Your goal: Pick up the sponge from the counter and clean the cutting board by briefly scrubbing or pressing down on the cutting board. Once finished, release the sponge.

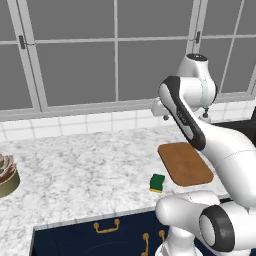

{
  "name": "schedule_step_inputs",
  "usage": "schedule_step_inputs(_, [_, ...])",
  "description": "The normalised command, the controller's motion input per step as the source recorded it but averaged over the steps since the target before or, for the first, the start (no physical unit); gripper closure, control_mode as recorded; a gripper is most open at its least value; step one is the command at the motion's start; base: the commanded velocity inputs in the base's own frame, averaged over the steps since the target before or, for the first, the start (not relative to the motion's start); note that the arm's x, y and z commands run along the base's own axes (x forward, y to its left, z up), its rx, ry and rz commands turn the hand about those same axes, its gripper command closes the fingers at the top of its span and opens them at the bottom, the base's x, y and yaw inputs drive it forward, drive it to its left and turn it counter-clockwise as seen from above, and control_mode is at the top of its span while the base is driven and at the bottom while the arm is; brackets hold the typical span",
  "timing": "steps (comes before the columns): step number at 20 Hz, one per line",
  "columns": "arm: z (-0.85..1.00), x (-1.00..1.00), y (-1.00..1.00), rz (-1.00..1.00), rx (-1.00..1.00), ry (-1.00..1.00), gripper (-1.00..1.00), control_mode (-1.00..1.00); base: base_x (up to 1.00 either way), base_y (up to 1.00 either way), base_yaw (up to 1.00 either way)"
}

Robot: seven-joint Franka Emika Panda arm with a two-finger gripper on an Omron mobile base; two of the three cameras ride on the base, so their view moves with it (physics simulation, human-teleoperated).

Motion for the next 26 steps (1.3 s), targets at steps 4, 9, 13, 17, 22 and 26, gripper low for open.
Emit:
schedule_step_inputs(4, [-0.25, -0.19, 0.05, 0.00, 0.00, 0.00, -1.00, -1.00, 0.00, 0.00, 0.00])
schedule_step_inputs(9, [-0.62, -0.56, 0.05, -0.01, 0.00, -0.09, -1.00, -1.00, 0.00, 0.00, 0.00])
schedule_step_inputs(13, [-0.57, -0.28, 0.16, -0.13, 0.00, -0.02, -1.00, -1.00, 0.00, 0.00, 0.00])
schedule_step_inputs(17, [-0.45, -0.39, 0.12, -0.22, 0.01, 0.00, -1.00, -1.00, 0.00, 0.00, 0.00])
schedule_step_inputs(22, [-0.35, -0.22, 0.00, -0.27, 0.03, 0.11, -1.00, -1.00, 0.00, 0.00, 0.00])
schedule_step_inputs(26, [-0.33, -0.05, 0.03, -0.25, 0.03, 0.21, -1.00, -1.00, 0.00, 0.00, 0.00])
